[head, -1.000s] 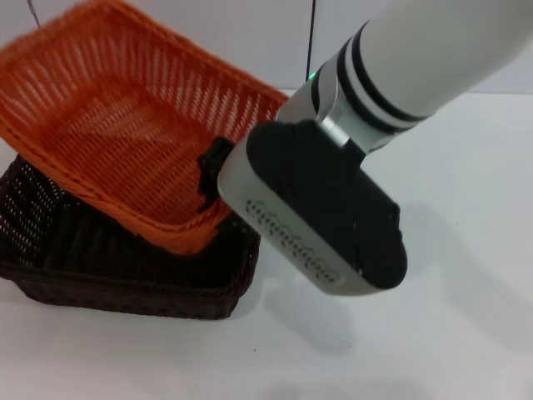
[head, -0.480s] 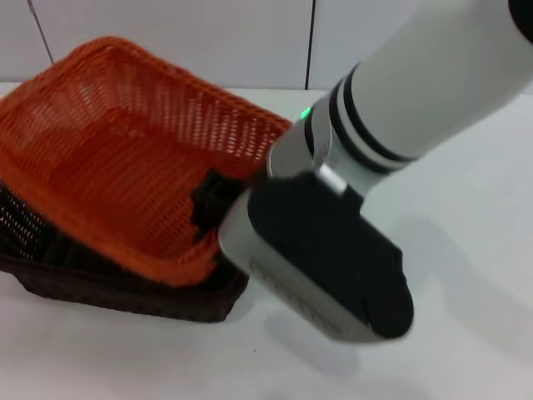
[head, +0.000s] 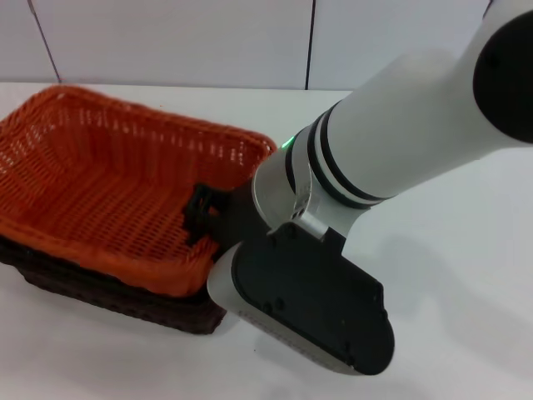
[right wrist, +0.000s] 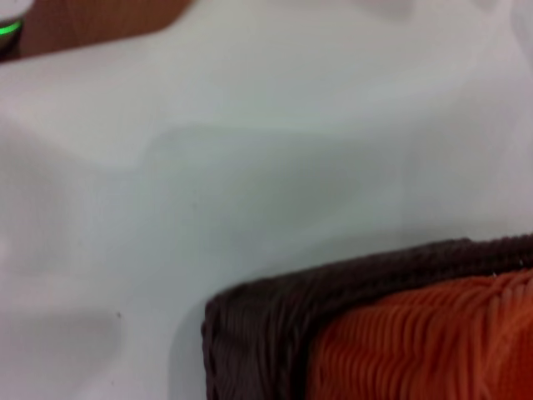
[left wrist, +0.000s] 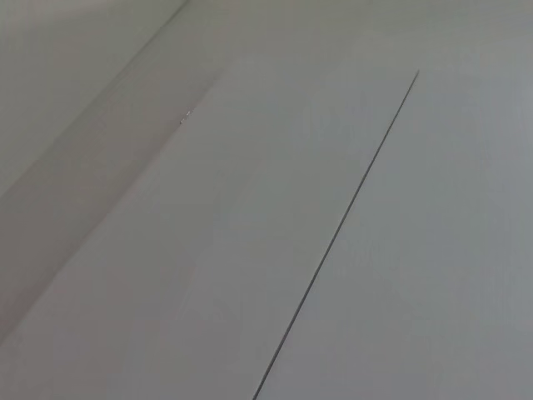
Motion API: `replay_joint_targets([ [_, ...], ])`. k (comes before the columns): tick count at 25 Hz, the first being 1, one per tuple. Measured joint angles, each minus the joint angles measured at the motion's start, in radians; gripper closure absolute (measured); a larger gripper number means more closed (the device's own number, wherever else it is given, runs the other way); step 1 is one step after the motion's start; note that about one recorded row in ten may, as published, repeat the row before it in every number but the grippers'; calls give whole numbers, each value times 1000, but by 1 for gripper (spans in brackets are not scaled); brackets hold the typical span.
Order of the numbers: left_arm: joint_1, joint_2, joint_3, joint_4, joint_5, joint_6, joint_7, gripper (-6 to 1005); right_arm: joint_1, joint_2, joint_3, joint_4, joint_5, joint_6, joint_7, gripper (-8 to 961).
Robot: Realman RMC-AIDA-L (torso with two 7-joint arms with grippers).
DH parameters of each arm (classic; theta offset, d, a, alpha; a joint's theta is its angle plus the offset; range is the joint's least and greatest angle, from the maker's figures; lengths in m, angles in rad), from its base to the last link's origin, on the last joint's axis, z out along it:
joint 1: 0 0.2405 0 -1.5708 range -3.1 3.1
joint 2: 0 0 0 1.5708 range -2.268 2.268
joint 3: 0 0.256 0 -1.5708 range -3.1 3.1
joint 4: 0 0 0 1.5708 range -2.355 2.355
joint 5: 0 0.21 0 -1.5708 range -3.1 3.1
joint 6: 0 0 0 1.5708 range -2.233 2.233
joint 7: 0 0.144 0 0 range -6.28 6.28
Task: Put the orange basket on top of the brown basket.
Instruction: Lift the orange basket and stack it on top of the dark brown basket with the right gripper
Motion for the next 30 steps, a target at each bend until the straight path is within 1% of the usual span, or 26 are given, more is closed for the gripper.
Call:
replay_joint_targets([
  [4,2,-1,0,9,-2,-20,0,353,-9,1,-22,3,-57,-39,27,680],
  [9,3,-1,0,15,-2,-22,0,354,-29,1,-34,5,-88,-54,42,670],
  [14,1,1,0,15,-2,-22,8,354,-22,2,-66,-24,-126,-57,83,665],
  [19,-1,2,0,12,-1,-20,12,354,-28,4,-104,29,-204,-86,148,657],
  [24,1,3,0,8,-2,-23,12,354,-19,5,-145,44,-239,-87,216,638],
  [27,3,3,0,8,-2,-20,12,383,-25,5,-160,38,-247,-96,230,618],
  [29,4,3,0,7,-3,-19,12,402,-35,5,-204,5,-300,-119,275,611],
  [30,4,3,0,7,-3,-18,12,412,-35,5,-204,5,-300,-119,275,611],
])
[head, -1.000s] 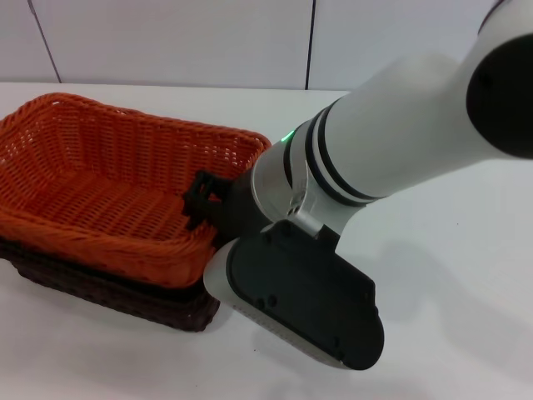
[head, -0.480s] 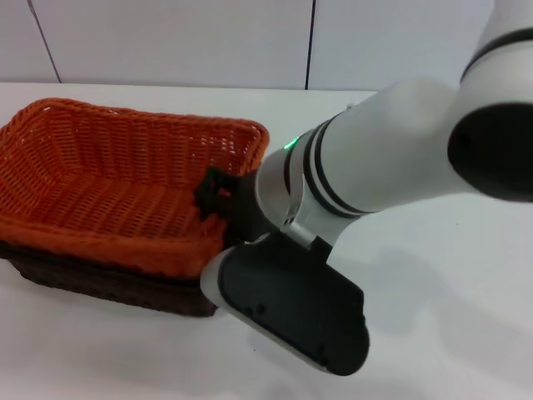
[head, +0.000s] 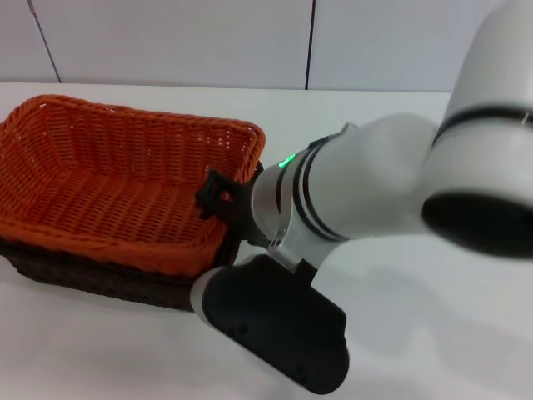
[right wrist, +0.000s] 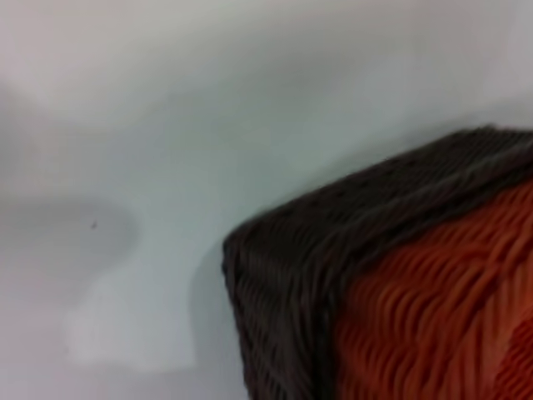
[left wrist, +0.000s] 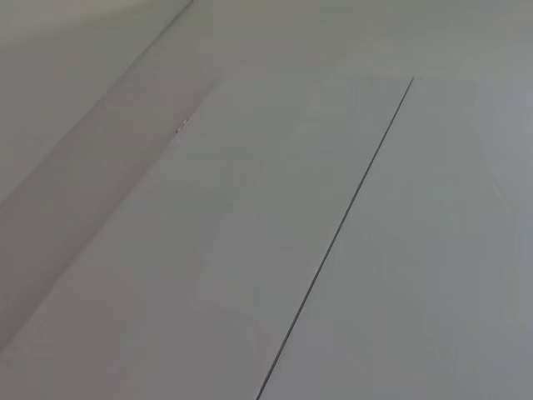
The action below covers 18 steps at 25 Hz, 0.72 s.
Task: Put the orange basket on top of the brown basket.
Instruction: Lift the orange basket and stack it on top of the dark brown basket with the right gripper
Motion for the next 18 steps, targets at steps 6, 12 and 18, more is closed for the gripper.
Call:
replay_joint_targets([
  [6,3,0,0,-1,0,1,0,412,-50,2,-69,19,-88,-60,47,610],
  [12,7,0,0,1,-1,2,0,412,-87,3,-74,113,-90,-36,72,612],
  [18,12,1,0,-2,-1,-2,0,412,-92,5,-70,144,-97,1,121,614],
])
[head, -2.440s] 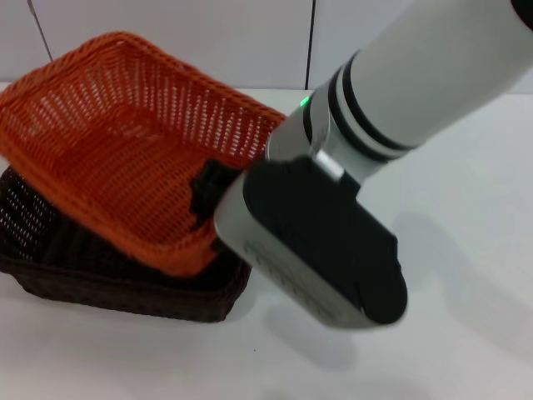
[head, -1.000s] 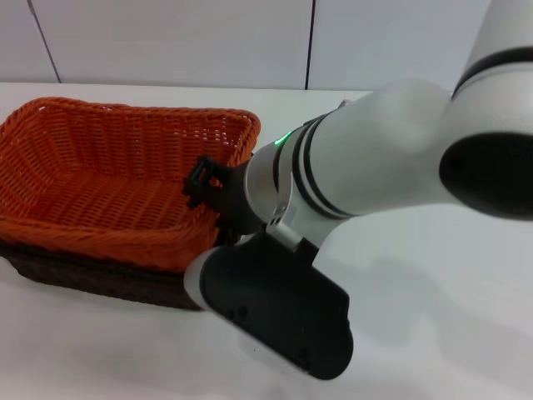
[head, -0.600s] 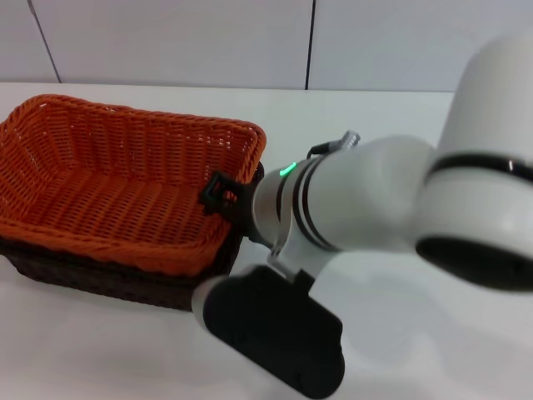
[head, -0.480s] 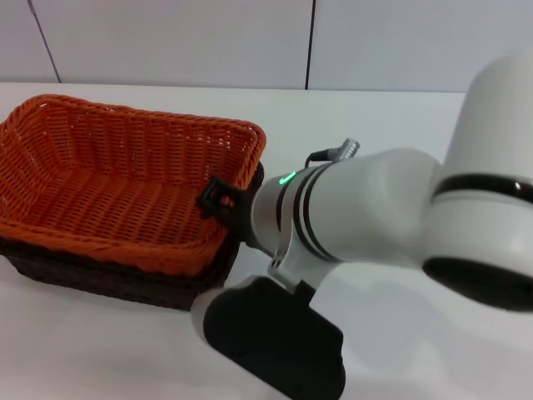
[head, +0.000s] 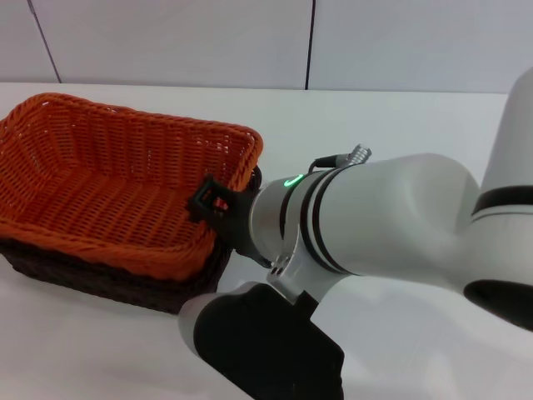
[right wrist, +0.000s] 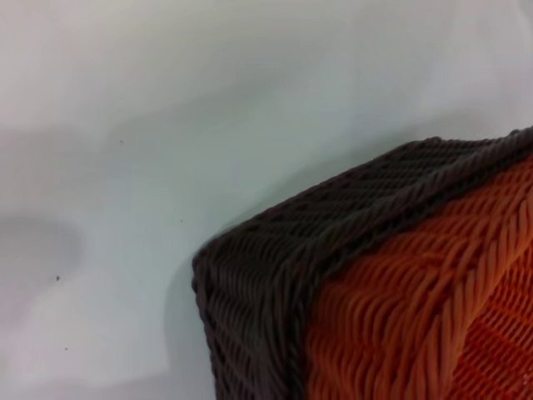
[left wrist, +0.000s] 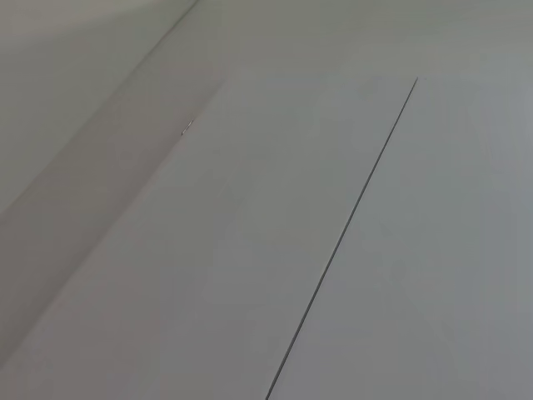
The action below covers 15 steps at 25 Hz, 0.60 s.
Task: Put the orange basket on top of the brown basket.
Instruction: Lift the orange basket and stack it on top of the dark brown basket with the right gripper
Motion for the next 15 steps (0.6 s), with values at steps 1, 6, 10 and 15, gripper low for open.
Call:
replay_joint_targets([
  [1,1,0,0,-1,-1,-2,0,412,-3,-1,6,10,-1,6,10,614],
  [6,-3,0,0,-1,-1,-2,0,412,-4,-5,50,18,-2,-1,24,615],
  [10,-6,0,0,-1,-1,-3,0,412,4,-6,81,12,-2,-12,24,615],
  [15,-8,-1,0,2,-1,-3,0,412,18,-6,105,12,-2,2,28,616],
])
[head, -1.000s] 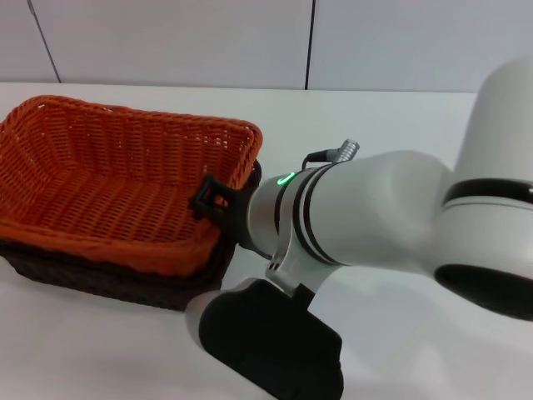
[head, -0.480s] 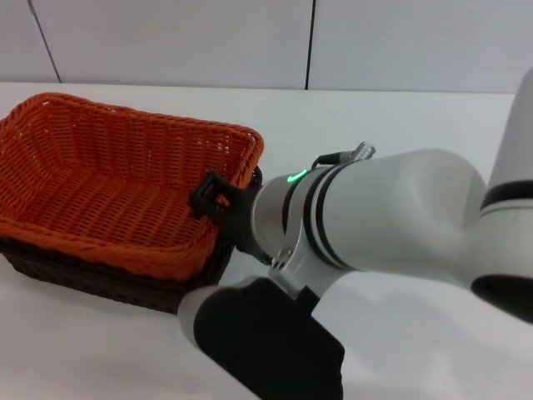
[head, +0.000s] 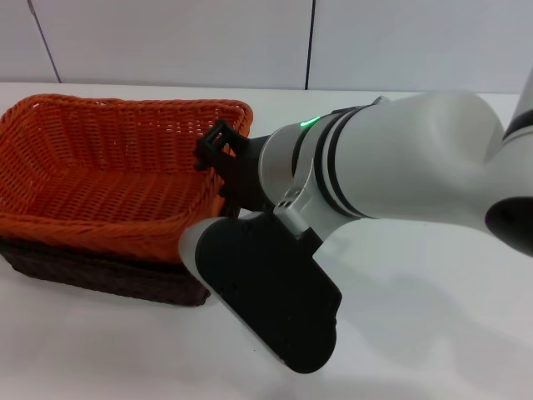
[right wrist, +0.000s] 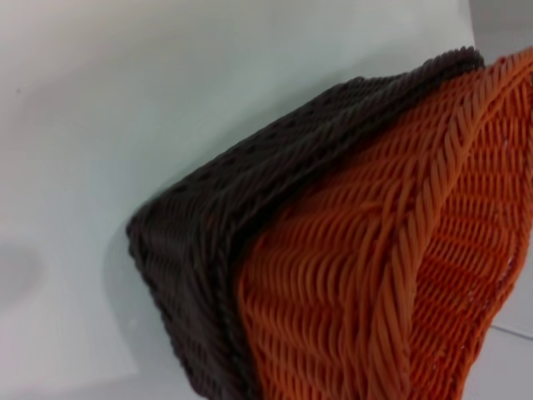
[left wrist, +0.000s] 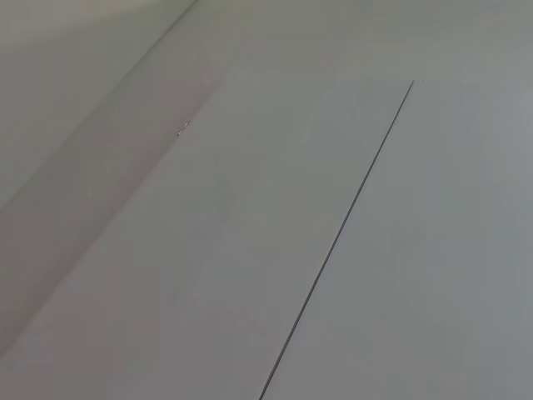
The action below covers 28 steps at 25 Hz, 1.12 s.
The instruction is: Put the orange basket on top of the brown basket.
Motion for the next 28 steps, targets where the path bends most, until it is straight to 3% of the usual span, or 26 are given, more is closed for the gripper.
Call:
replay_joint_targets([
  [10,2,0,0,0,0,0,0,412,16,-1,9,3,-1,88,55,617],
  [18,-2,1,0,-3,0,0,-1,412,29,-3,64,17,-2,77,96,618],
  [24,-10,1,0,-2,0,0,-1,412,17,-3,117,26,-2,13,120,619],
  [28,-17,2,0,0,0,6,-2,412,-33,-3,151,38,-1,-109,125,619],
])
